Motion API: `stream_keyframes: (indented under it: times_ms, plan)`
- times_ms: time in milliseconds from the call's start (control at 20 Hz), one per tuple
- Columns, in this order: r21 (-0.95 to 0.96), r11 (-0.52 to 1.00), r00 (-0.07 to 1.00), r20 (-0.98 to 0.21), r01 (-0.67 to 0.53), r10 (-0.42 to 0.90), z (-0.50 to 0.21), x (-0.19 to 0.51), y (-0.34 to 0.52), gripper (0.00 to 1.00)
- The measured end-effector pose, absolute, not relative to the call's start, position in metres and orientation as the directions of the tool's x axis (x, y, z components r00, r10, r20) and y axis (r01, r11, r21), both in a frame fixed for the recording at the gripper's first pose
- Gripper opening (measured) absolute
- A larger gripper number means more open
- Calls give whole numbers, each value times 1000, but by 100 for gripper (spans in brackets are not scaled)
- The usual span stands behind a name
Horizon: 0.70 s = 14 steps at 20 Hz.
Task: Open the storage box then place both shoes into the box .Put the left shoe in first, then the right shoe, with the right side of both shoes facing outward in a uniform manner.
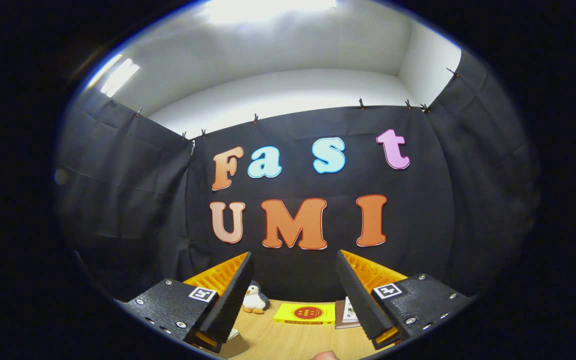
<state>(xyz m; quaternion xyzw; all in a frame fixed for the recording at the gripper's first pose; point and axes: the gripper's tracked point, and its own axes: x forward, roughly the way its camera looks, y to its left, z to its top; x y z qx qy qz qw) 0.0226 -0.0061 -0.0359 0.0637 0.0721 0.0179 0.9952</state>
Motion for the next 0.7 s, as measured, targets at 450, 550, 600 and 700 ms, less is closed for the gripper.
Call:
stream_keyframes:
  times_ms: [450, 550, 600, 700]
  plan:
    - [135, 991, 999, -39, -23, 28, 8, 27, -14, 98]
    - [137, 990, 999, -34, -24, 29, 11, 30, -11, 98]
    - [140, 990, 999, -30, -28, 32, 11, 31, -10, 98]
    - [139, 990, 999, -31, -25, 29, 12, 32, -11, 98]
